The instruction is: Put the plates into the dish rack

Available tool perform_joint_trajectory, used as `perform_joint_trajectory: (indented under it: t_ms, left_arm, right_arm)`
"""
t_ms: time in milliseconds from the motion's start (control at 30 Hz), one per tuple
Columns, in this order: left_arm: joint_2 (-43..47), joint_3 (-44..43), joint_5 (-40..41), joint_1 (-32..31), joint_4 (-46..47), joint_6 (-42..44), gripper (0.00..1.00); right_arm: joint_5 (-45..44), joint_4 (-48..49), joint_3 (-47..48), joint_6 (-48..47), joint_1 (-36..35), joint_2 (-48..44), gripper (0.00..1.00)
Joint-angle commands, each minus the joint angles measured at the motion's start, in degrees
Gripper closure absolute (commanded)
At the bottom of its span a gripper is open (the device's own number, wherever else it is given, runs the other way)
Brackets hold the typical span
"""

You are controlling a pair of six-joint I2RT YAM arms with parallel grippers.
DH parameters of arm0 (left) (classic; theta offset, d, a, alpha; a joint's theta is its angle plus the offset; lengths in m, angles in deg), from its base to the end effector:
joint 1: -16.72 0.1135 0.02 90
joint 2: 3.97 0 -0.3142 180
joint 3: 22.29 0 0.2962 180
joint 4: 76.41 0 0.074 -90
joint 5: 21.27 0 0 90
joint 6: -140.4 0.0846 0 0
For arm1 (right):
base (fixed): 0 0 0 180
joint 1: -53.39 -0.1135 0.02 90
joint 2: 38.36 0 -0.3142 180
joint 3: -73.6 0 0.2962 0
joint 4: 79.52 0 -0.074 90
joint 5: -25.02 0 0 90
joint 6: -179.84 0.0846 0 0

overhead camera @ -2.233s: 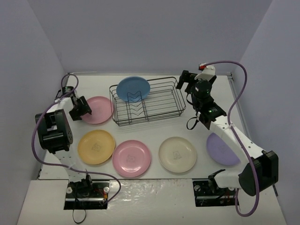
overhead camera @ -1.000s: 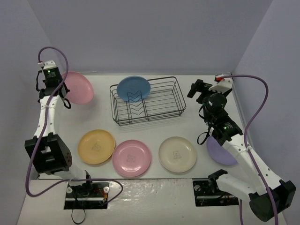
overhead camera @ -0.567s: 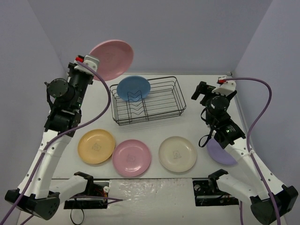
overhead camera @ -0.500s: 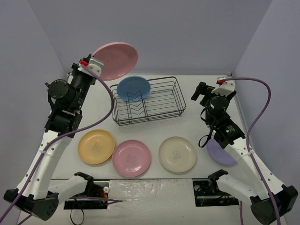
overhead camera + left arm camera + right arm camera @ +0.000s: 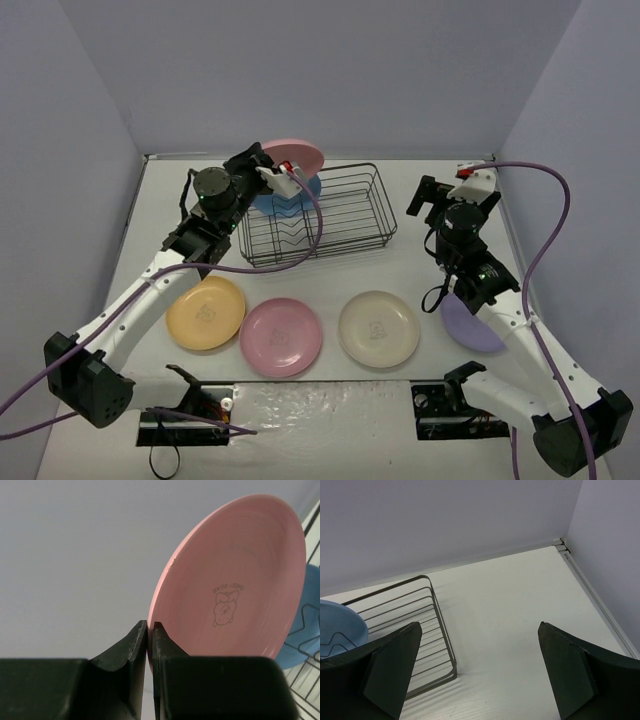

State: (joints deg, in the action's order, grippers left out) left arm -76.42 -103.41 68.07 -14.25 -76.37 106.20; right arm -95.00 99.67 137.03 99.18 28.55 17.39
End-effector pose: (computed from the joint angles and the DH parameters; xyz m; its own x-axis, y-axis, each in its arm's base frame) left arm 0.3209 -0.1937 0.4817 0.5066 0.6605 -0.5542 0.1873 0.5431 0.8185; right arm 0.2745 0.0804 0.4304 0.1212 0.2110 -0.9699 0.0683 0.9731 0.2202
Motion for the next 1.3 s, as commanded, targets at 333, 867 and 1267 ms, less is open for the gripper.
perform_joint_trajectory:
  t_ms: [333,867,1267]
  left_arm:
    - [-9.6,5.9,13.2,-5.1,29.0,14.7,1.00]
    - [-16.8,11.4,14.3,-6.0,43.1,21.0,1.00]
    - [-12.5,15.0,11.4,-6.3,37.9,16.0,1.00]
  right_arm:
    - [-2.2,4.5,-0.2,-2.9,0.0,1.8,0.00]
    - [-0.9,3.8,-0.6,-3.1,0.6,0.7,0.00]
    - [0.3,3.5,-0.6,-2.7,0.8,0.7,0.00]
